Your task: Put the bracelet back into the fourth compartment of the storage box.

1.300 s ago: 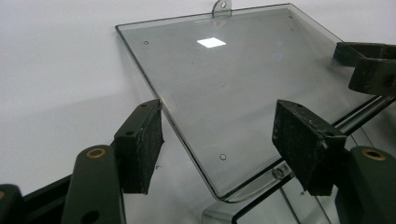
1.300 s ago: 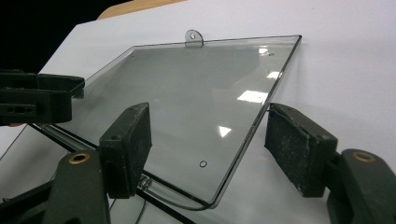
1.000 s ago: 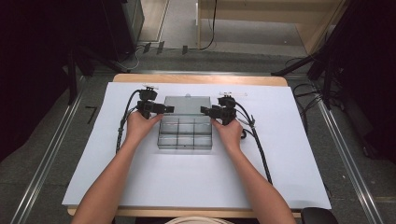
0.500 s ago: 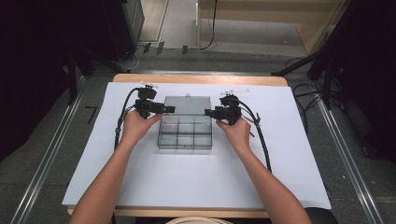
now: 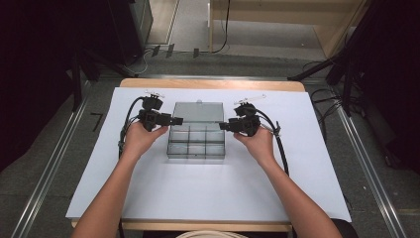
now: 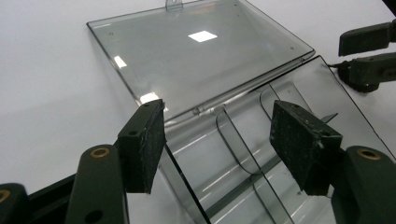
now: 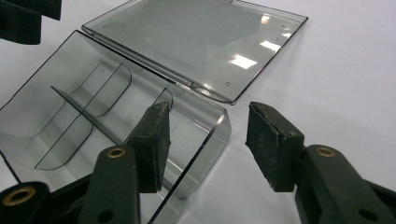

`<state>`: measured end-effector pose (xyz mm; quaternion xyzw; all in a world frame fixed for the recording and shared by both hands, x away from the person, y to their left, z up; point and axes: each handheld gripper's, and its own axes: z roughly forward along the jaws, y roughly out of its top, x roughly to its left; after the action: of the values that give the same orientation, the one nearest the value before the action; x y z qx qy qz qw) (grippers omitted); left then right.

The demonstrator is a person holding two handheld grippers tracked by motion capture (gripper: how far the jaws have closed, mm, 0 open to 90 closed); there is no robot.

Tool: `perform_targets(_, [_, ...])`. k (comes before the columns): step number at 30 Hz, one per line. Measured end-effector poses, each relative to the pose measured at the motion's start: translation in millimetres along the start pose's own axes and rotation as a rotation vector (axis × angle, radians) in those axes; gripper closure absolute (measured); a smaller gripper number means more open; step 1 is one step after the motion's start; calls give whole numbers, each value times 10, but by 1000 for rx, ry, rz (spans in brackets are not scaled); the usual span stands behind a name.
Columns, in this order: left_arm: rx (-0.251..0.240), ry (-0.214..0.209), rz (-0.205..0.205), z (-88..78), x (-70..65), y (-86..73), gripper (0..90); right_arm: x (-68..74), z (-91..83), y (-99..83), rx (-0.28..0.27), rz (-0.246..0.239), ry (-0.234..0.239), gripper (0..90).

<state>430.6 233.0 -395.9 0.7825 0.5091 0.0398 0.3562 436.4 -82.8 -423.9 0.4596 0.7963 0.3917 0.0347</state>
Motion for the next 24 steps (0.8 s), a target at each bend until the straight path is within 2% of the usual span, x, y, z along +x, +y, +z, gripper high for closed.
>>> perform_targets(5, [7, 1, 12, -43, -16, -42, 367, 15, -68, 4, 25, -34, -8, 510])
perform_targets(13, [8, -8, 21, -60, -22, -52, 371, 5, -172, 4, 57, -62, -22, 527])
perform_targets(24, [30, -1, 50, -43, -58, -58, 378, -75, -261, -15, 119, -89, -79, 537])
